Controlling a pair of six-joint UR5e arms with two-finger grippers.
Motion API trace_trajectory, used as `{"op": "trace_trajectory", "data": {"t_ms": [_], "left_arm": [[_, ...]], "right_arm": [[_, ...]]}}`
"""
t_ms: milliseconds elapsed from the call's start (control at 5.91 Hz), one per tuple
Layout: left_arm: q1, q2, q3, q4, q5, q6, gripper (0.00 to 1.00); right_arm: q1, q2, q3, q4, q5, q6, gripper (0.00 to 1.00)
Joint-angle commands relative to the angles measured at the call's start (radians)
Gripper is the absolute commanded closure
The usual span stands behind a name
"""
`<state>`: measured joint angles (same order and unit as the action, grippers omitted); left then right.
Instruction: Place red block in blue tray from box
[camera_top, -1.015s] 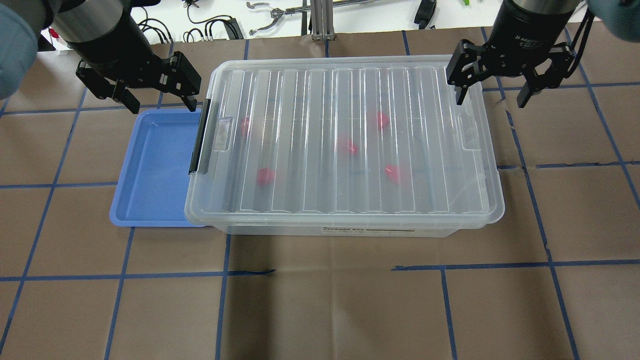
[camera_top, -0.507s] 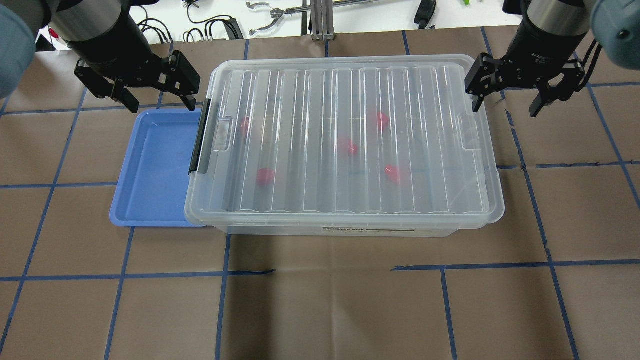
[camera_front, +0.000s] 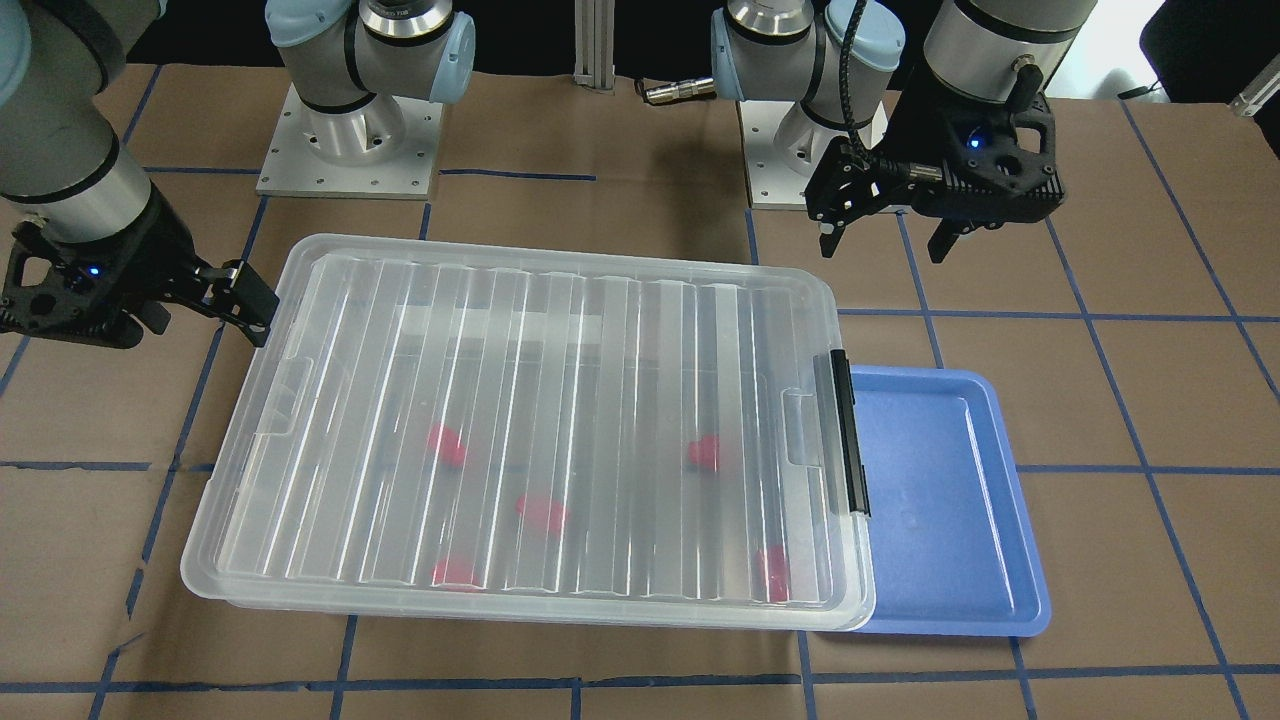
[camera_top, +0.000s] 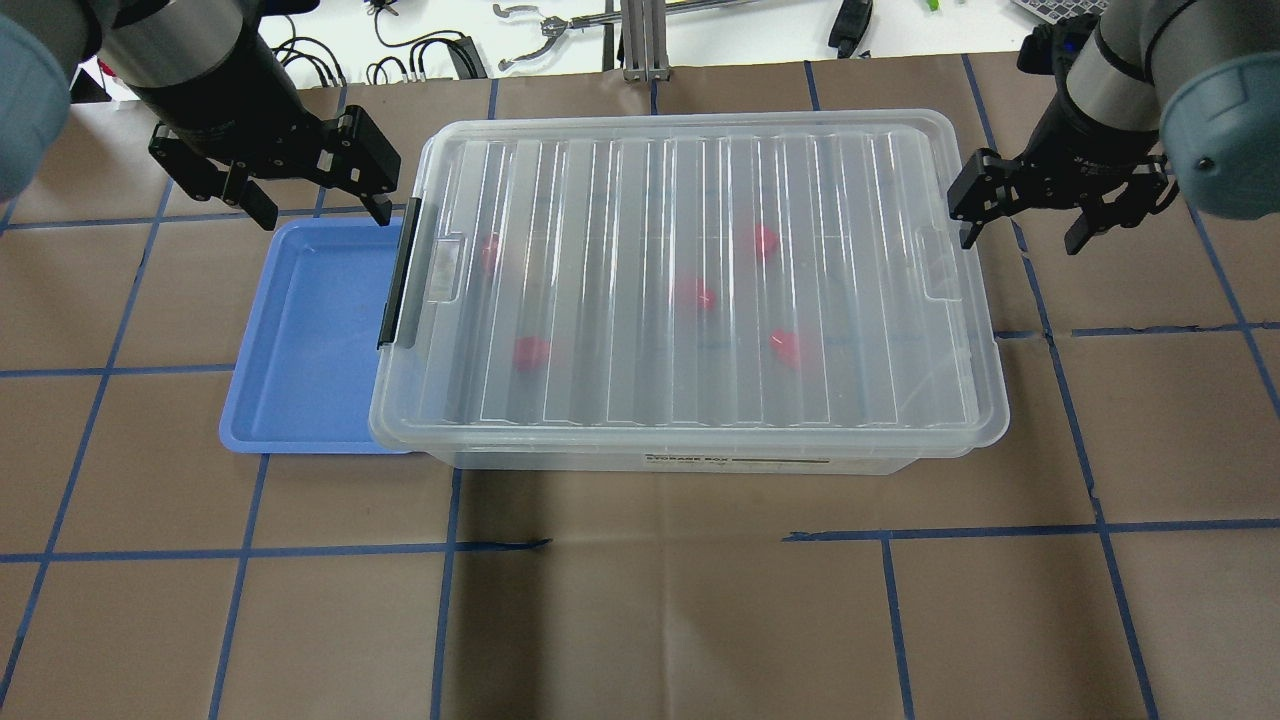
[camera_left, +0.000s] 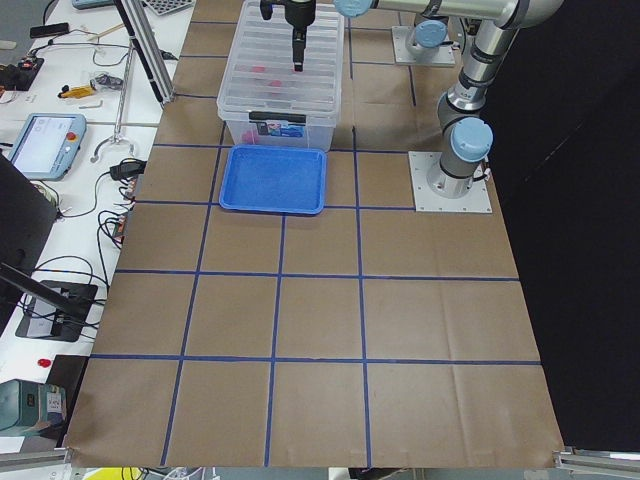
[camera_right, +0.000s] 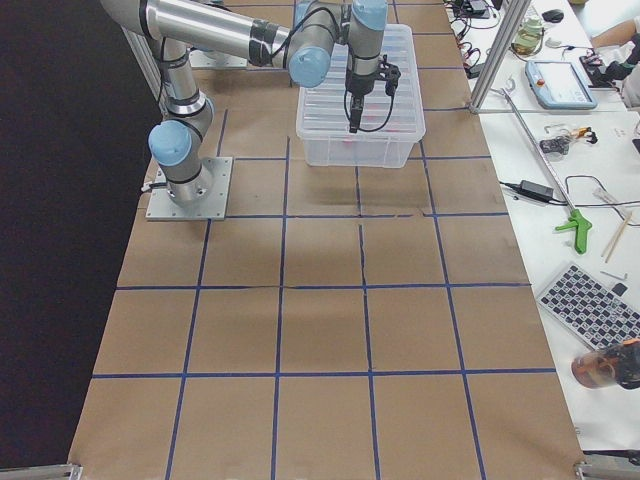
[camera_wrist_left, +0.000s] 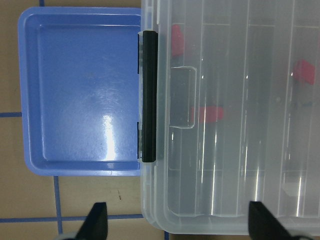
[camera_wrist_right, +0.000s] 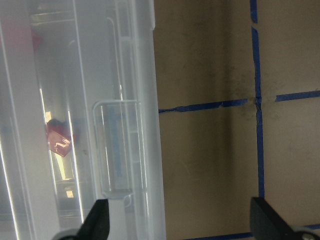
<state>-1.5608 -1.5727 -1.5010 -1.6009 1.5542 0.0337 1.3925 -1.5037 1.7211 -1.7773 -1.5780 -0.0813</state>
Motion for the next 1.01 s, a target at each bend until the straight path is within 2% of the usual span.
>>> {"op": "trace_trajectory", "data": {"t_ms": [0,169,338,846], "left_arm": [[-0.001,0.000,0.001,0.001,0.000,0.000,0.02],[-0.001,0.000,-0.001,-0.001,0.000,0.000,0.02],[-0.001,0.000,-0.001,-0.001,0.001,0.000,0.02],[-0.001,0.000,0.001,0.001,0.007,0.000,0.02]], "right_arm": [[-0.003,0.010,0.057,-0.059,0.001,-0.043,0.00],[-0.004,0.010,0.077,-0.079,-0.002,-0.052,0.00],[-0.004,0.010,0.103,-0.091,-0.052,-0.057,0.00],[-0.004,0.010,0.141,-0.114,-0.062,-0.057,0.00]]}}
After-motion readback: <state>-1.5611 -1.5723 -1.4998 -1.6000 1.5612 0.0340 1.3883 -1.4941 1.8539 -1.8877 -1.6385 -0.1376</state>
